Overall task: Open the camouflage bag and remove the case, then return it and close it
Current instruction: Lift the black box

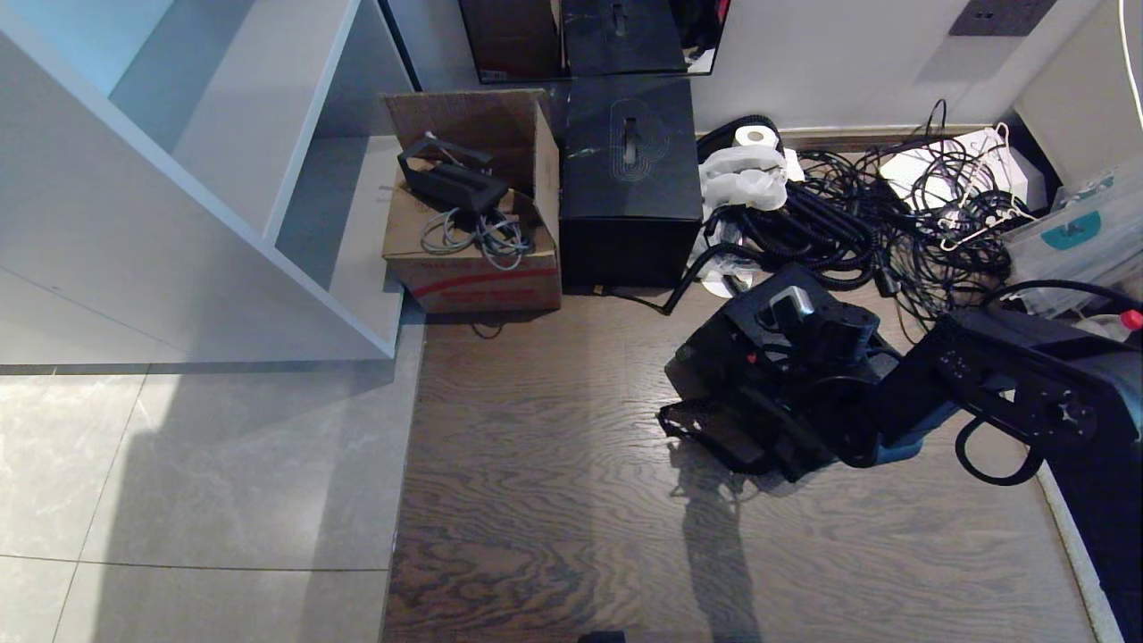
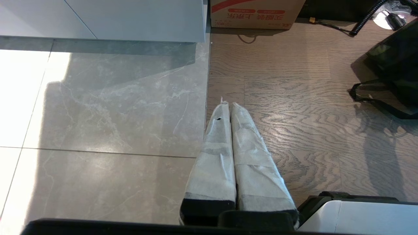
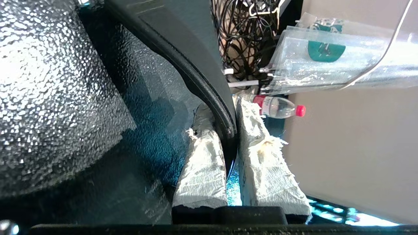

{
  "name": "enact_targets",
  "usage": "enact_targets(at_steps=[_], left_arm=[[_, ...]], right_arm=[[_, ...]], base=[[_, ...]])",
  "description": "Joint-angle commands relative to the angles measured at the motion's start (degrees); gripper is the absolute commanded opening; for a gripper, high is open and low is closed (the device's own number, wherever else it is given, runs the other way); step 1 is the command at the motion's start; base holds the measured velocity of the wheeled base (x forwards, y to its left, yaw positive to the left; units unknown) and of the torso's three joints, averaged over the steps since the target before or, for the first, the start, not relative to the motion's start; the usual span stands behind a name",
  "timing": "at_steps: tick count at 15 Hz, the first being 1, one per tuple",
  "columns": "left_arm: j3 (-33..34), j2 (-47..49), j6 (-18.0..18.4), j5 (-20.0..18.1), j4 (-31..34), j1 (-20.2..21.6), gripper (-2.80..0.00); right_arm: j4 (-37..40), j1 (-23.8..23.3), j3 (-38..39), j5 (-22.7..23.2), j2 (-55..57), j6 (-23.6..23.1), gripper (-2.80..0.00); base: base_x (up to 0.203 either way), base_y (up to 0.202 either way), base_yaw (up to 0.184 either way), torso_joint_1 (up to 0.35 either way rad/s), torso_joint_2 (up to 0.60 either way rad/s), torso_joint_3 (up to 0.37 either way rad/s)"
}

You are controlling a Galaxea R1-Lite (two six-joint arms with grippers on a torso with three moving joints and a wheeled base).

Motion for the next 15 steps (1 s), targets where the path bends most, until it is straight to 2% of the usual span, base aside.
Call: enact_targets(at_steps=[1, 3, 10, 15], left_arm=[[0.0, -0.1, 0.0, 0.0, 0.0, 0.0, -2.80], [0.0, -0.1, 0.0, 0.0, 0.0, 0.0, -2.80], [0.0, -0.1, 0.0, 0.0, 0.0, 0.0, -2.80], [0.0, -0.1, 0.0, 0.0, 0.0, 0.0, -2.80]], right_arm=[[-0.3, 0.1, -0.9, -0.1, 1.0, 1.5, -2.80], [-0.4, 0.1, -1.1, -0.1, 1.8, 2.5, -2.80], [0.1, 0.8, -3.2, 1.4, 6.8, 10.5, -2.80], [-0.2, 1.5, -3.4, 1.7, 7.9, 13.5, -2.80]], base=[[0.000, 0.000, 0.000, 0.000, 0.00, 0.000], [0.000, 0.000, 0.000, 0.000, 0.00, 0.000], [0.000, 0.000, 0.000, 0.000, 0.00, 0.000], [0.000, 0.000, 0.000, 0.000, 0.00, 0.000]])
